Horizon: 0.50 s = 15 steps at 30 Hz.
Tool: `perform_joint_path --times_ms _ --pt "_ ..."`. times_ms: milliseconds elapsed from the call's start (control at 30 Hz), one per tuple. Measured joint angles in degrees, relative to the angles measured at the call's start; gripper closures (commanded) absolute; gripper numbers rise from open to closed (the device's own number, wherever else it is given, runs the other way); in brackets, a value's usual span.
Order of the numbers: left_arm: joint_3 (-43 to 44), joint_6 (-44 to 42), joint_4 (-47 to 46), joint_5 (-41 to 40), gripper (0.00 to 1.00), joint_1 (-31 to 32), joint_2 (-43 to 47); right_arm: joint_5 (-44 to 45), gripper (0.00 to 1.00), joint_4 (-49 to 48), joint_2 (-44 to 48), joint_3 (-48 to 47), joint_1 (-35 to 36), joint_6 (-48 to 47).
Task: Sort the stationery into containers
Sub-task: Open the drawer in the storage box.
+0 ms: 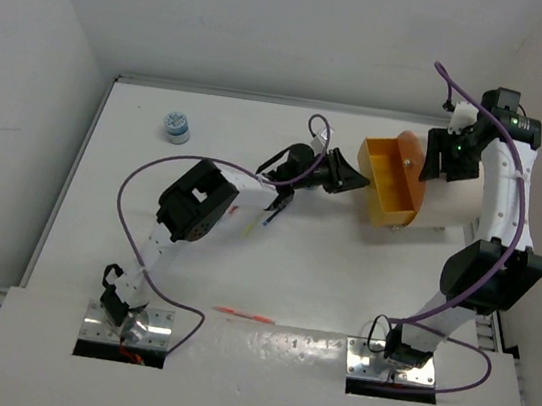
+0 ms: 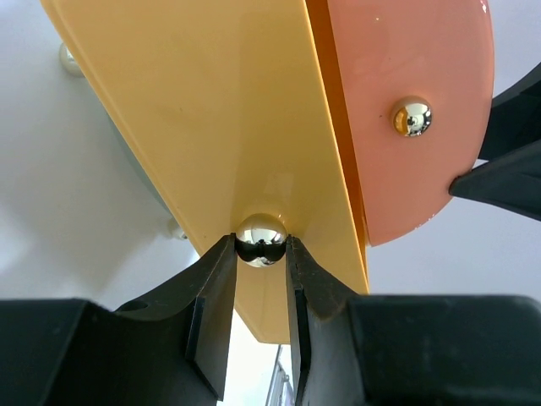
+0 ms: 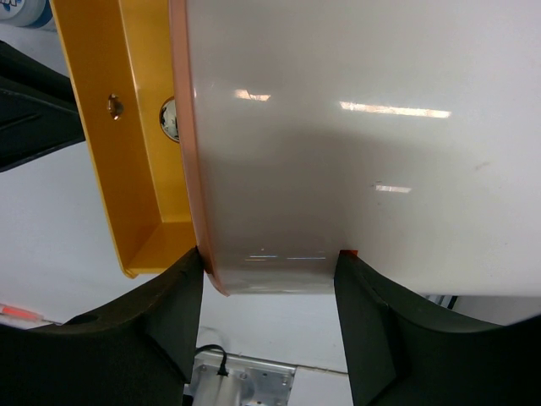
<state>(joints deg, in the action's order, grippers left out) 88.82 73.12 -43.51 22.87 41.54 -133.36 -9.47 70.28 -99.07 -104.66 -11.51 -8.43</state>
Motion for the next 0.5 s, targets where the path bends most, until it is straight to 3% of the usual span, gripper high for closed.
perform_joint_path --times_ms 167,333,367,400,500 --pt "-0.6 -0.3 0.3 0.1 0.88 -0.1 0.5 0.0 0.45 0.0 0.0 0.0 0.0 0.0" --pt "-0.6 -1.3 1.4 0.3 0.40 -0.2 0.7 0.0 0.45 0.0 0.0 0.1 0.0 0.0" --pt "-0.5 -2.2 2.6 0.4 0.28 -0.3 0.9 0.0 0.45 0.0 0.0 0.1 0.0 0.0" --pt "-0.5 -3.5 4.1 0.5 0.03 -0.5 1.2 0.0 0.45 -0.1 0.0 0.1 0.0 0.0" --pt "-0.6 -6.7 8.4 0.5 0.00 -1.0 2.6 0.0 0.45 -0.1 0.0 0.1 0.0 0.0"
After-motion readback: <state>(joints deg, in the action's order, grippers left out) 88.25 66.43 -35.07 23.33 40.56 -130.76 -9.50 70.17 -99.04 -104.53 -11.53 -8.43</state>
